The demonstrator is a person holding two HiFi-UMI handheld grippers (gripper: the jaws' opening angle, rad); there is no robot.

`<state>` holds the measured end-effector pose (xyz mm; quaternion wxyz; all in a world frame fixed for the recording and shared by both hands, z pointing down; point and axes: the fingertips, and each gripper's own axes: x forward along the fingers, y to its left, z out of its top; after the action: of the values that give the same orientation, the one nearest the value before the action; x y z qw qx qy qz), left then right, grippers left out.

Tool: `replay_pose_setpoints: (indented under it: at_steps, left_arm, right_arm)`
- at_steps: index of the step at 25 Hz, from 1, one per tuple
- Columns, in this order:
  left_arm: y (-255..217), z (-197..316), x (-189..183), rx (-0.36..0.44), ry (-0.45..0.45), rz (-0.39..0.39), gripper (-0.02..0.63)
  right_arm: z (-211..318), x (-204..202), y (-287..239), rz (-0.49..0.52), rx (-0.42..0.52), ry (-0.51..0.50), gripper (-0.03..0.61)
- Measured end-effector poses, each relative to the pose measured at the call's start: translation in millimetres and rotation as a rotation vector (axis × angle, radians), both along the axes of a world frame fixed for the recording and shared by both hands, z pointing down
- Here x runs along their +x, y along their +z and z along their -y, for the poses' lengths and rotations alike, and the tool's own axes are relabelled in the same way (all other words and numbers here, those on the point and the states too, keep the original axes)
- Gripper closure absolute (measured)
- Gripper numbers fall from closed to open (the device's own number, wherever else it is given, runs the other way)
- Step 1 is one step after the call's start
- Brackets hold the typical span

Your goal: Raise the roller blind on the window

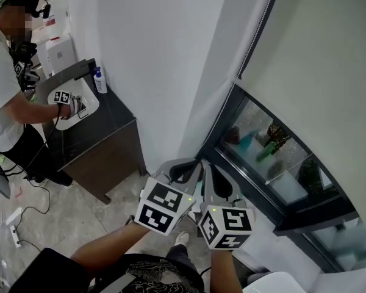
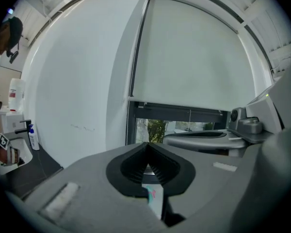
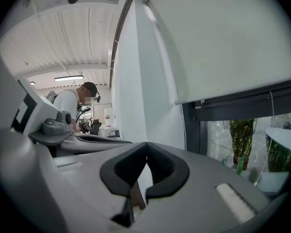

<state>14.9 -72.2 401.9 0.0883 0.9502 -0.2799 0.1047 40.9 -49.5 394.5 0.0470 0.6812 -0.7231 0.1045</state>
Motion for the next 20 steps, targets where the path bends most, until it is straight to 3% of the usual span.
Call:
replay_pose_setpoints:
  at_steps: [13,20]
  left_arm:
    - [-2.4,63.5,74.1,0.000,-0.158,0.018,0.615]
    - [-10.2,89.0,78.7,0.024,-0.253,0.015,0.615]
  right_arm:
    - [65.3,73.9,0.5,0.023,-0.014,-0.174,0.581]
    - [96.1,86.2,-5.6,0.017,-0.001,-0.294,0.581]
